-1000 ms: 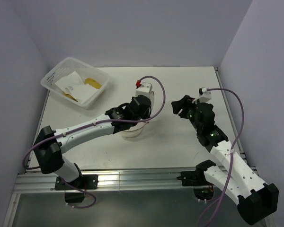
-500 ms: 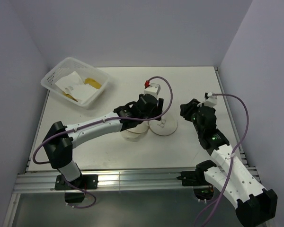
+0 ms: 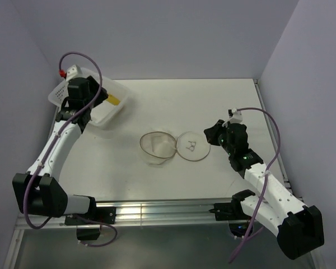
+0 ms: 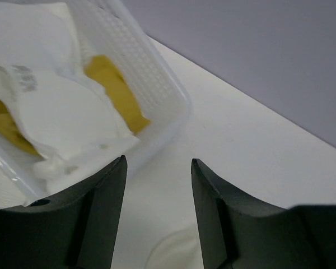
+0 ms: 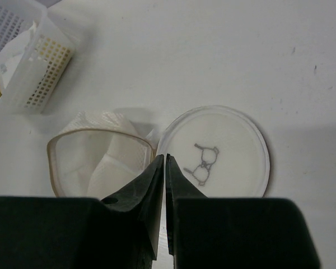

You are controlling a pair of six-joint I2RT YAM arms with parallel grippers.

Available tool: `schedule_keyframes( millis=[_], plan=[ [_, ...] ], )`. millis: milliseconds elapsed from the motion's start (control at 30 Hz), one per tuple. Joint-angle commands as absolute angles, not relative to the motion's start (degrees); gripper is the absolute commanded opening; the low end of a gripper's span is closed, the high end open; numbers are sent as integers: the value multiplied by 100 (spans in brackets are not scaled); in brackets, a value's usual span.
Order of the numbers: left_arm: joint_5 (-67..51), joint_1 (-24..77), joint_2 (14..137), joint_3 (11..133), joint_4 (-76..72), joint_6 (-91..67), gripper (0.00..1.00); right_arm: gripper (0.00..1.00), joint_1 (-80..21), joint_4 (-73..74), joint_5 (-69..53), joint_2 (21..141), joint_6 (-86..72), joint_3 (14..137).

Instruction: Place the bra in the laundry bag and zip it closed

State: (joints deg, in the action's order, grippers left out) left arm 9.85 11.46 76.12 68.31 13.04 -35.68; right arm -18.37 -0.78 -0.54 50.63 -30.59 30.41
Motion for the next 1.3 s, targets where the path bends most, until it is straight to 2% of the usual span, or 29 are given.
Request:
schedule_keyframes(
  millis=[0, 67, 200, 433, 633, 1033, 1167, 1233, 1267],
  plan=[
    [1307, 539, 8049, 7101, 1476, -3604, 56, 11, -1854, -553, -343, 5045, -3050, 2945],
    [1807, 326, 8585, 7363, 1590, -3586, 53, 12, -1854, -597, -413, 5089, -3050, 2953],
    [1960, -122, 9587, 8084, 1853, -3367, 53, 13, -1863, -633, -571, 5168, -3050, 2962],
    [2513, -255, 11159, 9342, 2345, -2690, 54, 15, -1916, -677, -668, 5229, -3050, 2971],
    [2461, -316, 11732, 9852, 2461, -2531, 60, 16, -1977, -721, -677, 5352, -3050, 2997],
    [2198, -325, 12471, 10511, 2786, -2426, 60, 17, -2109, -712, -633, 5519, -2988, 3050],
    [2057, -325, 12647, 10617, 2839, -2496, 64, 17, -2144, -694, -659, 5572, -2971, 3085],
    [1908, -325, 12674, 10617, 2778, -2505, 61, 17, -2153, -694, -650, 5598, -2953, 3085],
    [1872, -325, 12674, 10608, 2743, -2522, 54, 17, -2171, -703, -650, 5599, -2953, 3085]
  ],
)
